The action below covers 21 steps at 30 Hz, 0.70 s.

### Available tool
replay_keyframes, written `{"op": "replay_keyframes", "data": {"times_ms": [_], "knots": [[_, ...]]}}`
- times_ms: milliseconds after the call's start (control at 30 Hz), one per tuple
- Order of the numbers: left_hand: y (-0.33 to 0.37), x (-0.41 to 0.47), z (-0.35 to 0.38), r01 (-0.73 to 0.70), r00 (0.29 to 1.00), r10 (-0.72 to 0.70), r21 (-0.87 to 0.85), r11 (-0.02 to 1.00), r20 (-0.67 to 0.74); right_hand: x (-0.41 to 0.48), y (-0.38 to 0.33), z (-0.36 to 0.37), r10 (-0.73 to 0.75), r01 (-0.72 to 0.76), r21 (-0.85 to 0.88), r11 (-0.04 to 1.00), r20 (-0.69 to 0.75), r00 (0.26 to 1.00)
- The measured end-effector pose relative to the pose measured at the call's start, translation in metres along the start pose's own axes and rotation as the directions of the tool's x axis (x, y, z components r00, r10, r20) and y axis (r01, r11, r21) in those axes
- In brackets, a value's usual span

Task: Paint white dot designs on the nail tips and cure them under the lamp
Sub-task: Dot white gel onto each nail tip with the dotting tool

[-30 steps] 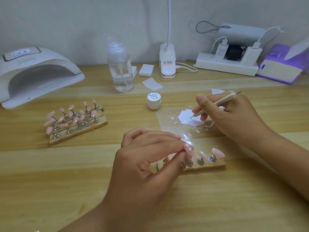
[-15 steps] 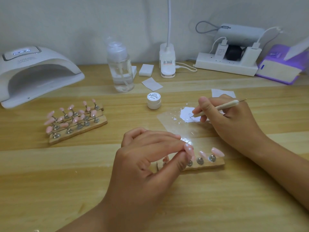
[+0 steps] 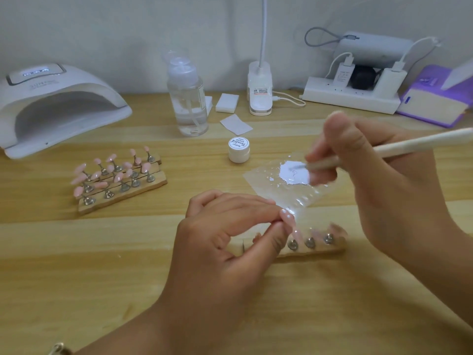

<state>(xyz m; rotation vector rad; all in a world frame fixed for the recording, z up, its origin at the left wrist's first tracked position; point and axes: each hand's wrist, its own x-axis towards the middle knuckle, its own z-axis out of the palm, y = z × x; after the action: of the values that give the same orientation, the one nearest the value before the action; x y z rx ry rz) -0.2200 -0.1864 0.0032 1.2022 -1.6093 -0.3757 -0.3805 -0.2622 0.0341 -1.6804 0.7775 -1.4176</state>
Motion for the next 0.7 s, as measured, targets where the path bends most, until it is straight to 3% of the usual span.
{"op": "replay_keyframes", "data": {"times_ms": [167, 700], "knots": [[0.001, -0.001, 0.0, -0.002, 1.0, 0.002, -0.005, 1.0, -0.005, -0.012, -0.01, 0.01, 0.024, -0.029, 0.188, 0.982, 0.029, 0.999], [0.002, 0.0, -0.001, -0.039, 0.999, 0.039, -0.021, 0.999, -0.007, -0.021, -0.01, 0.016, 0.05, -0.068, 0.192, 0.979, 0.096, 0.994]]}}
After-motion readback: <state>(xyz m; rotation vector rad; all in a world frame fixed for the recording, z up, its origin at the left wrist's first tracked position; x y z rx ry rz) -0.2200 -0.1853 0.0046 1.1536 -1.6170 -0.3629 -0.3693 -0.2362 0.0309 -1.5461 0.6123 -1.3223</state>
